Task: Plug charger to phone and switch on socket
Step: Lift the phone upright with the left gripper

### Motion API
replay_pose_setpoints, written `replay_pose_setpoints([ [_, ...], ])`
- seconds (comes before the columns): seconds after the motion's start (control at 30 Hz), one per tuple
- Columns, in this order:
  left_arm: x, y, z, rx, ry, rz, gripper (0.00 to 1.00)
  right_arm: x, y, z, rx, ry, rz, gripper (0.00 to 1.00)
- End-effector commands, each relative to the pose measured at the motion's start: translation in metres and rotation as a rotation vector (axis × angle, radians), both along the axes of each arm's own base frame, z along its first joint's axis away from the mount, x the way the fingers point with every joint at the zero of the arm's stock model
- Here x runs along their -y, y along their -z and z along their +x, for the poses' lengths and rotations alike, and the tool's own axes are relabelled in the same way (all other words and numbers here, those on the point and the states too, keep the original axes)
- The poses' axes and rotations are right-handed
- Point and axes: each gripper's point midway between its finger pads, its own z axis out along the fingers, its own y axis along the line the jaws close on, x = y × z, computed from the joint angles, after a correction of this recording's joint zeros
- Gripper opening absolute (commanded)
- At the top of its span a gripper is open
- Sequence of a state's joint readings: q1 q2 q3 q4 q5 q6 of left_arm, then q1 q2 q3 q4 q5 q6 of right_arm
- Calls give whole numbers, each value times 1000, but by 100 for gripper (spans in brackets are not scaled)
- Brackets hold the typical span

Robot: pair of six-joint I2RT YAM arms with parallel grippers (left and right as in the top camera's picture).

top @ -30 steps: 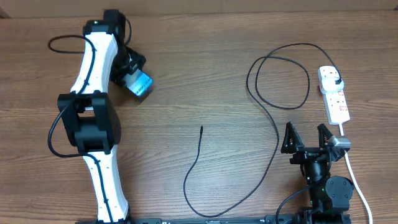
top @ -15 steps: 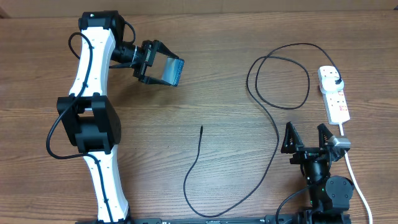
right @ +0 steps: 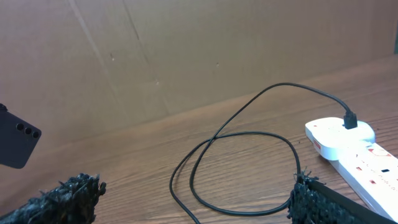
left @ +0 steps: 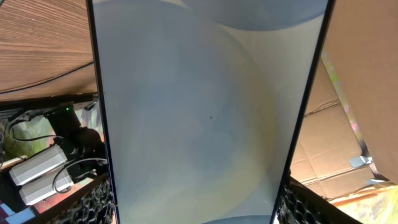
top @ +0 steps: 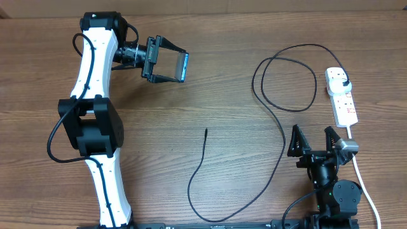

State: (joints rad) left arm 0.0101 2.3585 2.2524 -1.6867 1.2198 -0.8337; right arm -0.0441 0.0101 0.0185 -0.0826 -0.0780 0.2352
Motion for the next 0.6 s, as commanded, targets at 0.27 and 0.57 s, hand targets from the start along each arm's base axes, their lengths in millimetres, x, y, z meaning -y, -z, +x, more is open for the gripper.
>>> replay_pose_setpoints([
  [0.27,2,-20,3,62,-5,-51,4,0,3,0,-1,1,-3,100],
  [0.57,-1,-12,1,61,5,-7,4,0,3,0,-1,1,-3,100],
])
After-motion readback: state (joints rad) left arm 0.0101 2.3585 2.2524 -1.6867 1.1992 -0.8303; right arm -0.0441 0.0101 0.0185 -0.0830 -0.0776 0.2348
